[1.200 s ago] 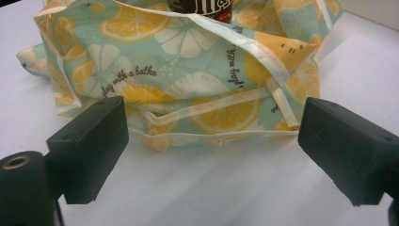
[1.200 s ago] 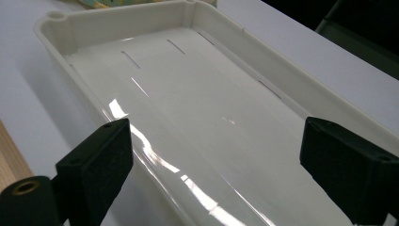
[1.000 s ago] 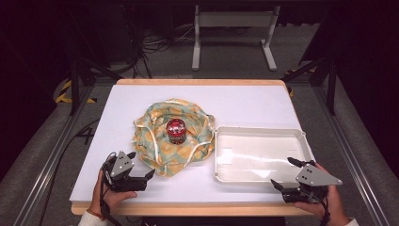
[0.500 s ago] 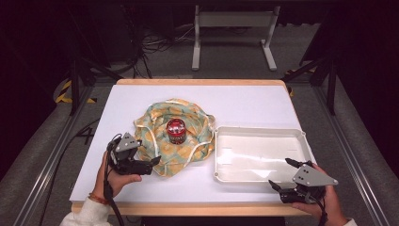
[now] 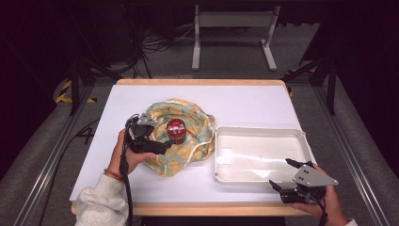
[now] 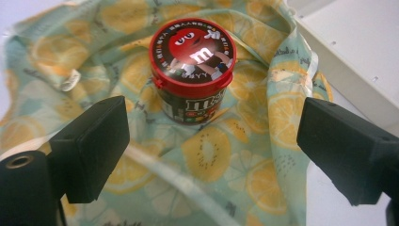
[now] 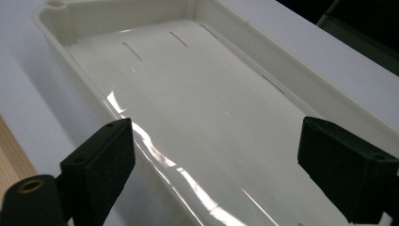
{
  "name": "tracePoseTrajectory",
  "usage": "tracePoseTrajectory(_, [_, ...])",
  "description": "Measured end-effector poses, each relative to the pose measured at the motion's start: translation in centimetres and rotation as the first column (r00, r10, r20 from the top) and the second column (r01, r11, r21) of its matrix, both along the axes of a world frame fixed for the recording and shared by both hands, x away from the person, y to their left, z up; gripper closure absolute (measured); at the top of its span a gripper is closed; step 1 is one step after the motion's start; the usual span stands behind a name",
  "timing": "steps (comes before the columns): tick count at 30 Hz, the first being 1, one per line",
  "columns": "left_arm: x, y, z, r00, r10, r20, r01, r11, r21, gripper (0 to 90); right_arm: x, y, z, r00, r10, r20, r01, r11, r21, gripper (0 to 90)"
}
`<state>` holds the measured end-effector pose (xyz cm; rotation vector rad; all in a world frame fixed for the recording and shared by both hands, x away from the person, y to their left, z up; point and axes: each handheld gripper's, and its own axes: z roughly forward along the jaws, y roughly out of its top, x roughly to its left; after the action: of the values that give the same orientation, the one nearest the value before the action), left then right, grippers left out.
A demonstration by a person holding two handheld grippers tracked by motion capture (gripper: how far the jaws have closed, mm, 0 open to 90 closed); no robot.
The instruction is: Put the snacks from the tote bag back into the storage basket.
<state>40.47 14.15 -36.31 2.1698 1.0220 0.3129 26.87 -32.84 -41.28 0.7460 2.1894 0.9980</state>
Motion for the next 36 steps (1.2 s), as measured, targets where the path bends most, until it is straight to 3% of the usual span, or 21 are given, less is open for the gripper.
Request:
tracePoseTrajectory(3, [1.1,-1.0,0.0,0.9987,0.006,-0.051,-0.005,0.9999,0.010,10.6,0.0,0.0,0.0,1.0000,0.000,-0.002,0.000,1.000,0.001,12.2])
tracePoseTrajectory(12, [4.0,-3.3,-0.5,0.9915,0.028,-0.127,-0.019,0.9971,0.074,11.3,0.0,0.0,0.0,1.0000,0.005,-0.005,-0.005,1.000,-0.003,12.3])
tracePoseTrajectory(26, [6.7,-4.4,-1.6,0.9771,0.072,-0.200,-0.056,0.9950,0.083,14.7,0.0,0.0,-0.1,1.0000,0.006,-0.008,-0.006,1.000,0.000,12.5])
tracePoseTrajectory(31, [7.4,-5.0,-2.2,0.9705,0.088,-0.224,-0.065,0.9918,0.110,18.0,0.0,-0.1,0.0,0.9999,0.007,-0.011,-0.007,1.000,0.001,12.6])
tracePoseTrajectory(32, [7.7,-5.1,-2.4,0.9651,0.098,-0.243,-0.071,0.9907,0.116,18.7,0.0,-0.1,-0.1,0.9999,0.006,-0.011,-0.006,1.000,0.001,12.6])
tracePoseTrajectory(36, [8.1,-5.1,-2.8,0.9618,0.099,-0.255,-0.071,0.9908,0.116,22.1,0.0,-0.2,0.0,0.9999,0.004,-0.011,-0.004,1.000,0.004,12.7])
